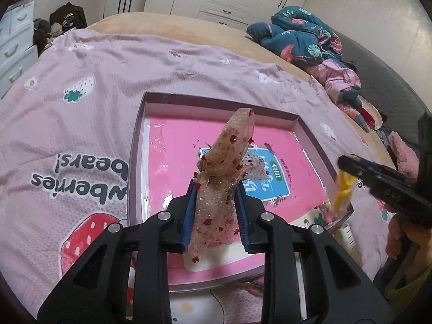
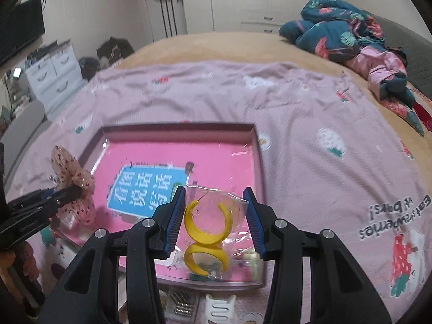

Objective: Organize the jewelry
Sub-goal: 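Lower the bow into the tray with the left tool while the right tool releases the ring bag, then withdraw both open tools from the tray back over the remaining jewelry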

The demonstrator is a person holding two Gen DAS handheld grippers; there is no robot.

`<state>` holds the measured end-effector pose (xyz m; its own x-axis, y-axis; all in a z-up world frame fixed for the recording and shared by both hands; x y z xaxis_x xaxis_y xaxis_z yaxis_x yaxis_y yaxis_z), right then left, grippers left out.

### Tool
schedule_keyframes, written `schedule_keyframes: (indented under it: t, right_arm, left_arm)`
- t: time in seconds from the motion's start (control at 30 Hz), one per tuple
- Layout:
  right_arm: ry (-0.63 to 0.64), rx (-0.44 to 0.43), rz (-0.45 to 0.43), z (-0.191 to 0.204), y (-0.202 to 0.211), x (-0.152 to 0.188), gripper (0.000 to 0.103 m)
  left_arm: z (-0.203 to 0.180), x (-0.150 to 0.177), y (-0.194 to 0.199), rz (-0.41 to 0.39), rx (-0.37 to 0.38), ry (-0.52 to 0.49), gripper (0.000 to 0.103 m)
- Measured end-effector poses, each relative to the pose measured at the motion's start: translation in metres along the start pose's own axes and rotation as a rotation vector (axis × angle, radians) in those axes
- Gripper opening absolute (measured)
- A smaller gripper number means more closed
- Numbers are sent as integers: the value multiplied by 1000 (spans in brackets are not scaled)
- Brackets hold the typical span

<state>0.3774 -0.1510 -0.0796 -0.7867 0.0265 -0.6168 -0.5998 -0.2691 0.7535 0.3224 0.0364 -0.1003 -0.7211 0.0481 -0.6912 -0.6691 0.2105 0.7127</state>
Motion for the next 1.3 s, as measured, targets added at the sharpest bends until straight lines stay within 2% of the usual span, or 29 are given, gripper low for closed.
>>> schedule_keyframes:
  t: [0.23,0.43,0.5,0.57,0.8,0.87,1.1,1.23,1.3]
  right_arm:
    - [7,24,28,1,-16,6,38]
    - [-18,25,44,-4,-25,5,40]
    - [-24,25,49,-6,-26,5,45]
    - [-22,21,48,-6,-25,6,55]
    - [-64,-11,17,-14,-5,14,68]
    - [-72,-15,-5,-16,3,15,72]
    - [-96,-42,-64,-19,39,14,76]
    - [-91,-75,-121,-15,69,10,83]
    - [-81,-84,-151,-13,85,7,86]
  left_arm:
    - [3,5,-5,25,5,-2,25]
    - [9,6,-3,29,-5,9,40]
    - [10,4,0,24,-9,6,42]
    - [10,4,4,18,-12,2,44]
    - [9,-2,14,-2,-23,-6,52]
    - [8,-3,20,-11,-25,-9,57]
    - [6,-16,55,-71,-52,-22,70]
    - [2,-26,83,-119,-72,-26,83]
    - [-1,-29,96,-140,-78,-28,85]
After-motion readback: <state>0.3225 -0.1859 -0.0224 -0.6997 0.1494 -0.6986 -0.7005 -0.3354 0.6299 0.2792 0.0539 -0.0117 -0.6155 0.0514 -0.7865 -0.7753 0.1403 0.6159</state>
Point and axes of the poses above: each gripper's, at about its wrist camera, not at the fingertips, and y roughly against the way its jaws point, z to its left, x to its underside, the point moved 8 cm from there along -y, roughly the way its jaws point, and after that the axes turned 14 degrees about -y, right-handed, at the moved point
